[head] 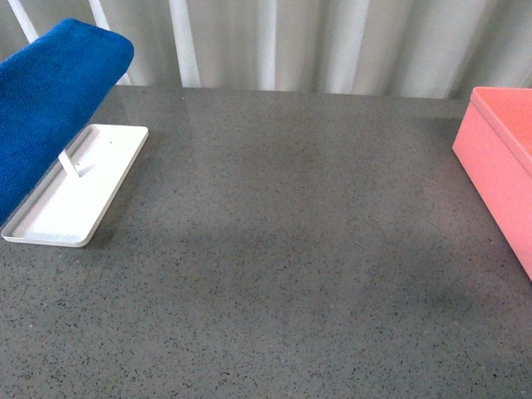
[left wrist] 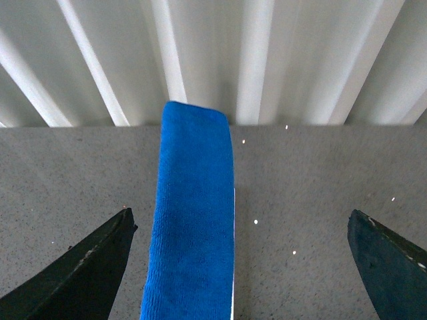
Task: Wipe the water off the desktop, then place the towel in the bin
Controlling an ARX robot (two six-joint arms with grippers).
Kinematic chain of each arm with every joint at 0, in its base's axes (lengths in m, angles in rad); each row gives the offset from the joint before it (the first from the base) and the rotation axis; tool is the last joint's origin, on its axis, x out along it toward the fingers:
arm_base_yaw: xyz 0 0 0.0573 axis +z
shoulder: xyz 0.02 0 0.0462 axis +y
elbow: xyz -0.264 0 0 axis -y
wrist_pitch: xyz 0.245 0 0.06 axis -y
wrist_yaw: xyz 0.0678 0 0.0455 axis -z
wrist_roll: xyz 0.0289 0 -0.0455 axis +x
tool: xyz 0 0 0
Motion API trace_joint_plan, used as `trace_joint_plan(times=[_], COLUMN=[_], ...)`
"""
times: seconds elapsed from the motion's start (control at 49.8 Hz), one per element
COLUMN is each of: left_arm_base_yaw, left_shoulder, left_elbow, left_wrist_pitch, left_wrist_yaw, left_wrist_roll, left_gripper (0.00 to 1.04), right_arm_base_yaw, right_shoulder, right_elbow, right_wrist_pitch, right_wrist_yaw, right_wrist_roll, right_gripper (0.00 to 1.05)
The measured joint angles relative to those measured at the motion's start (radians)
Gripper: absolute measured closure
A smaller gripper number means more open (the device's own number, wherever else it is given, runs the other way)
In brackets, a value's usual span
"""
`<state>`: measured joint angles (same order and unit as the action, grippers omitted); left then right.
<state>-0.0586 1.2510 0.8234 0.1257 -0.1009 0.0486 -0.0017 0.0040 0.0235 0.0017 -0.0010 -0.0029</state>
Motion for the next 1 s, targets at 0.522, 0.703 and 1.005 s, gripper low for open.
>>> trace_joint_plan(times=[0.522,0.703,1.005], left_arm_base_yaw=[-0.021,-0.016,0.002], left_shoulder=[0.565,0.652,0.802], left_elbow=[0.669,0.725,0.797], left_wrist_pitch=[-0.441,-0.46,-0.359], left_wrist_yaw=[-0.064,-0.089,-0.138], left_wrist_roll=[0.115,0.118,0.156], left_gripper=[0.07,0.07,0.07], right_arm_base_yaw=[0.0,0.0,0.0], right_shoulder=[0.0,0.0,0.0], right_elbow=[0.0,0.0,0.0], right_wrist_pitch=[0.0,0.0,0.0], right_wrist_yaw=[0.0,0.0,0.0], right_wrist_roll=[0.0,0.0,0.0], right_gripper=[0.07,0.07,0.07])
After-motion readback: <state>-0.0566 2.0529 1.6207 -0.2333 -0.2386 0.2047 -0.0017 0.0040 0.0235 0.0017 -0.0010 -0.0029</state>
